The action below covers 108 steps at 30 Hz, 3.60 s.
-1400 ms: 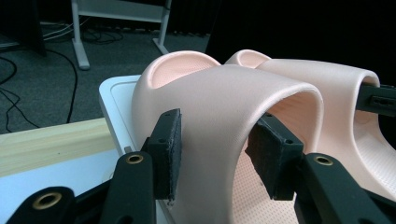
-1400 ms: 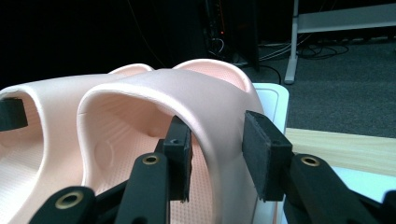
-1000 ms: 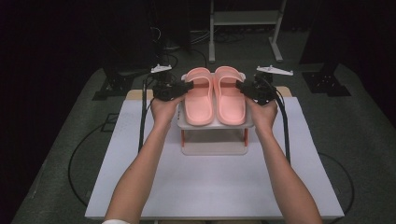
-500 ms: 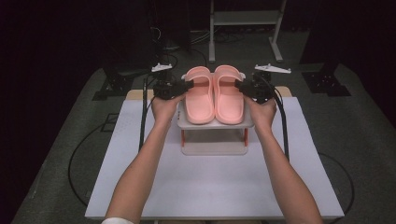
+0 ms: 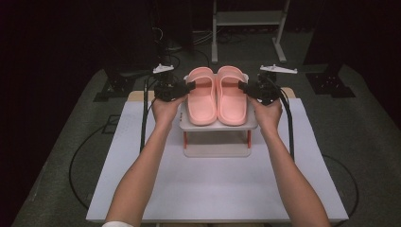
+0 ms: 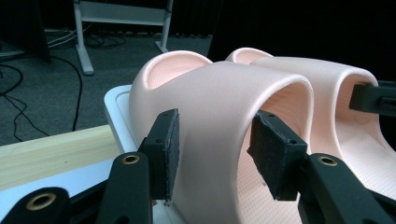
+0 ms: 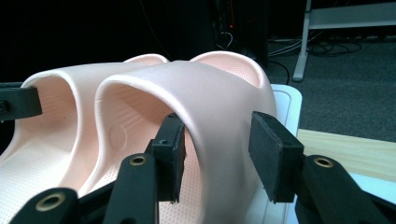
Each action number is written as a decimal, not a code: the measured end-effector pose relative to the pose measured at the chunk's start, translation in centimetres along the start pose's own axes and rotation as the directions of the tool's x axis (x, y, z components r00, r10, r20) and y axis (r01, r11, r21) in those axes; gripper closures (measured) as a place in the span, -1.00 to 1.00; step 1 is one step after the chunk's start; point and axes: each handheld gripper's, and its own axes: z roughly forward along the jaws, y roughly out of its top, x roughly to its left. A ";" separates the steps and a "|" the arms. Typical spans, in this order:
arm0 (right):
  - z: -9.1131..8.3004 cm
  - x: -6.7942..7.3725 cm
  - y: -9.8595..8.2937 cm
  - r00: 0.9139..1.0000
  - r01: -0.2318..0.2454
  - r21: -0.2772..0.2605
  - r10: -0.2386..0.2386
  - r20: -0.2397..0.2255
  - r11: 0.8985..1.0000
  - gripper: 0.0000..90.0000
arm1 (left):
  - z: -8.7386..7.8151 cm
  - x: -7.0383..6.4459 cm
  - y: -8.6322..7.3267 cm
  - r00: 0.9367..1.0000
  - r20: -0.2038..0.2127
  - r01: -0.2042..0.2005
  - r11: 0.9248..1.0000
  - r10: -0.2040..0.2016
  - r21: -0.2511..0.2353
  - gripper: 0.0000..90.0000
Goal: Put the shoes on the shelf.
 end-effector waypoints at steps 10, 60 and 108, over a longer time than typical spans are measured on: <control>-1.6 0.0 0.0 0.999 -0.002 -0.021 0.001 -0.038 1.000 0.20 | -1.4 -0.4 -0.5 1.000 0.021 -0.002 1.000 0.002 -0.017 0.14; -5.3 -1.8 -2.8 0.986 -0.003 -0.043 -0.004 -0.164 0.999 0.00 | -4.6 -0.7 -3.2 0.995 0.104 -0.007 0.999 0.010 -0.032 -0.02; -8.7 -3.6 -6.2 0.978 -0.001 -0.032 -0.006 -0.207 1.000 -0.18 | -7.8 -0.9 -6.5 0.989 0.149 -0.002 0.998 0.012 -0.069 -0.26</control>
